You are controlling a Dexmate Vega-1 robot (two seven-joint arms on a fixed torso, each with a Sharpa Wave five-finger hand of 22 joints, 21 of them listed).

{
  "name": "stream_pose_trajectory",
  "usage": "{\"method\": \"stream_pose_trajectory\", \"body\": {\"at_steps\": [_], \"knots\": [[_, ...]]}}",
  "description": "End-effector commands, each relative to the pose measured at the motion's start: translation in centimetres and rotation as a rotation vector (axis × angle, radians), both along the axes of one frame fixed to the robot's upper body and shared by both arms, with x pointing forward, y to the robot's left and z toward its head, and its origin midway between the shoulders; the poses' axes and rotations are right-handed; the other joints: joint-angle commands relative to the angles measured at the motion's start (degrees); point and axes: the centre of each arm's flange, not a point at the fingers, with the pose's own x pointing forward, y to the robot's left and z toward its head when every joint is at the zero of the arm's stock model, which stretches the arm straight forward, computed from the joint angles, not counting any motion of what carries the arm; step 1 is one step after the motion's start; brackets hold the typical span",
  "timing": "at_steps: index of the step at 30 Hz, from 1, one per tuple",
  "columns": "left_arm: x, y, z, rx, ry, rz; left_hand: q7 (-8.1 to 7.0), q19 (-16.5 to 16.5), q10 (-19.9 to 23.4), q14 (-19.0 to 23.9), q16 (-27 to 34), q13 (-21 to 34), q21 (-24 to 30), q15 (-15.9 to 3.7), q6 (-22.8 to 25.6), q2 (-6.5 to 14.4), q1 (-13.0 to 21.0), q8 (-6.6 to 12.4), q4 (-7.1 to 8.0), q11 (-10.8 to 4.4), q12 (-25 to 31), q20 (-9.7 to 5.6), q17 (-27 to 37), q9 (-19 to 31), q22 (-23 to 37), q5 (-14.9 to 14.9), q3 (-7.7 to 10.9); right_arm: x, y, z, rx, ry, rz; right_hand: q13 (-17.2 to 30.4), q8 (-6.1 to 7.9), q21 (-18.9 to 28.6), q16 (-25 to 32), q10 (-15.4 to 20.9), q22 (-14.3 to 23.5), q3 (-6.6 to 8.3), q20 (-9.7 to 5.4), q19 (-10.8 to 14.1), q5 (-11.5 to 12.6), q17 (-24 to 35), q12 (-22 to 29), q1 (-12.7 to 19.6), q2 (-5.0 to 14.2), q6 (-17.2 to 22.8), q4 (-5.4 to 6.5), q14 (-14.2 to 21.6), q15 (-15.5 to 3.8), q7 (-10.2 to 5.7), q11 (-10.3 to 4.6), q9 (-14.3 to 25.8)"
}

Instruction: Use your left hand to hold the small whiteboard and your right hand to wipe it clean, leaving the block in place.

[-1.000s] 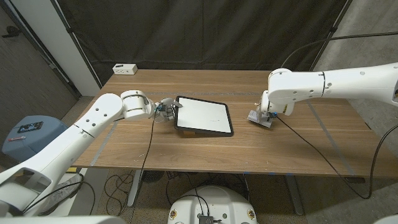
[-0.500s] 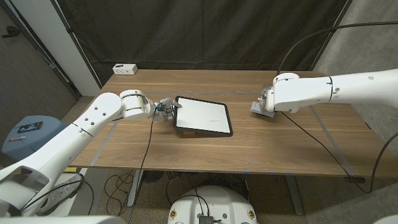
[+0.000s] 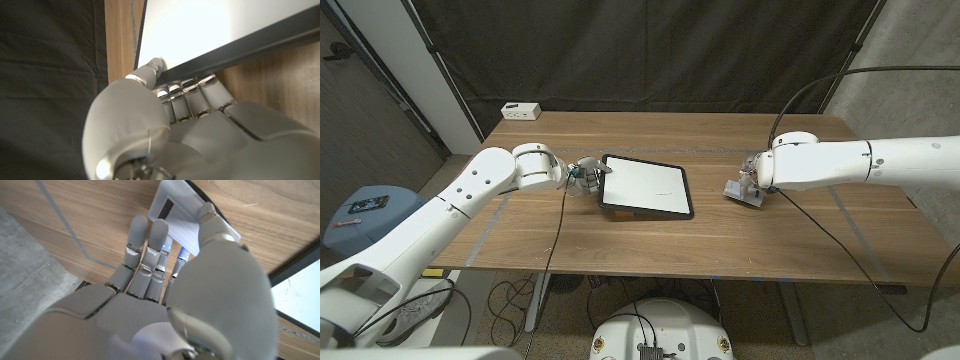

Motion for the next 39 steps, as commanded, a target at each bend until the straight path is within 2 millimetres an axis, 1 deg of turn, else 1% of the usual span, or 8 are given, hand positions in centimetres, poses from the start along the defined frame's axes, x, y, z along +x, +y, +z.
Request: {"method": "stream_pose_trajectory", "body": {"at_steps": [1, 8, 10, 11, 13, 18, 27, 39], "knots": [[0.2, 0.0, 0.1, 0.005, -0.002, -0.003, -0.19, -0.3, 0.0, -0.2, -0.1, 0.0, 0.4, -0.60, 0.3, 0.0, -0.5, -0.16, 0.19, -0.26, -0.1, 0.11, 0.1, 0.1, 0.2, 0.2, 0.41, -0.2, -1.6, 4.3, -0.109, -0.271, 0.026, 3.4, 0.21, 0.1, -0.2, 7.3, 0.1, 0.98, -6.98, -0.3, -0.2, 0.4, 0.4, 2.6, 3.03, 9.6, 1.35, -0.1, -3.81, -0.76, -5.16, 1.7], [0.5, -0.4, 0.2, 0.004, -0.005, -0.006, -0.21, -0.3, 0.0, -0.1, -0.1, 0.0, 0.4, -0.55, 0.2, 0.0, -0.6, -0.17, 0.25, -0.35, -0.1, 0.16, 0.1, 0.1, 0.2, 0.2, 0.37, -0.5, -2.1, 4.8, -0.126, -0.307, 0.026, 3.5, 0.20, 0.2, -0.1, 7.5, 0.1, 0.99, -7.17, -0.2, -0.5, 0.7, 0.4, 2.6, 3.08, 9.8, 1.34, 0.1, -3.81, -0.94, -5.31, 1.6], [0.5, -0.5, 0.3, 0.004, -0.006, -0.007, -0.22, -0.4, -0.1, -0.1, -0.1, 0.0, 0.4, -0.43, 0.2, 0.1, -0.6, -0.16, 0.29, -0.46, -0.1, 0.15, 0.1, 0.1, 0.2, 0.2, 0.36, -0.6, -2.3, 4.9, -0.127, -0.317, 0.027, 3.6, 0.18, 0.2, -0.2, 7.5, 0.2, 1.00, -7.20, -0.3, -0.6, 0.7, 0.5, 2.6, 3.13, 9.9, 1.35, 0.1, -3.81, -0.91, -5.11, 1.6], [0.6, -0.5, 0.3, 0.003, -0.006, -0.007, -0.23, -0.4, -0.1, -0.1, -0.1, 0.0, 0.4, -0.44, 0.2, 0.1, -0.6, -0.17, 0.24, -0.22, -0.1, 0.15, 0.1, 0.1, 0.2, 0.2, 0.38, -0.6, -2.4, 5.0, -0.127, -0.321, 0.024, 3.7, 0.22, 0.2, -0.2, 7.5, 0.2, 0.99, -7.18, -0.3, -0.6, 0.7, 0.5, 2.6, 3.12, 10.0, 1.34, 0.1, -3.81, -0.97, -5.25, 1.6], [0.6, -0.5, 0.3, 0.004, -0.006, -0.003, -0.21, -0.4, -0.1, -0.1, -0.1, 0.0, 0.4, -0.51, 0.2, 0.1, -0.6, -0.17, 0.27, -0.25, -0.1, 0.14, 0.1, 0.1, 0.2, 0.2, 0.37, -0.7, -2.5, 5.2, -0.134, -0.332, 0.024, 3.6, 0.18, 0.2, -0.2, 7.6, 0.3, 0.99, -7.17, -0.2, -0.6, 0.8, 0.4, 2.6, 3.11, 10.0, 1.34, 0.1, -3.81, -0.90, -5.27, 1.6], [0.8, -0.5, 0.4, 0.006, -0.006, 0.000, -0.23, -0.4, 0.0, -0.2, -0.1, 0.0, 0.4, -0.58, 0.2, 0.1, -0.6, -0.16, 0.27, -0.06, -0.1, 0.14, 0.1, 0.1, 0.2, 0.2, 0.38, -0.8, -3.0, 5.5, -0.142, -0.355, 0.037, 3.6, 0.11, 0.2, -0.2, 7.6, 0.3, 0.99, -7.21, -0.3, -0.8, 0.9, 0.3, 2.5, 3.15, 9.9, 1.36, 0.1, -3.82, -1.01, -5.32, 1.6], [0.9, -0.6, 0.6, 0.006, -0.005, -0.007, -0.26, -0.4, -0.1, -0.3, -0.1, 0.0, 0.4, -0.51, 0.2, 0.1, -0.7, -0.16, 0.32, -0.40, -0.1, 0.18, 0.1, 0.1, 0.2, 0.2, 0.33, -0.7, -3.8, 6.0, -0.155, -0.389, 0.063, 3.8, 0.02, 0.4, -0.3, 7.5, 0.8, 0.97, -7.30, -0.4, -1.0, 1.1, 0.3, 2.4, 3.20, 9.9, 1.40, 0.1, -3.81, -1.25, -5.47, 1.6], [1.4, -0.4, 1.3, 0.020, -0.003, -0.015, -0.26, -0.5, -0.2, -0.2, -0.1, 0.0, 0.4, -0.46, 0.1, 0.1, -0.8, -0.20, 0.32, -0.28, -0.2, 0.16, 0.1, 0.1, 0.2, 0.2, 0.31, -0.7, -4.5, 7.1, -0.185, -0.434, 0.087, 4.1, -0.11, 0.4, -0.4, 7.6, 1.3, 1.00, -7.52, -0.6, -1.3, 1.4, 0.3, 2.3, 3.26, 9.8, 1.37, 0.0, -3.82, -1.51, -5.64, 1.6]]}}
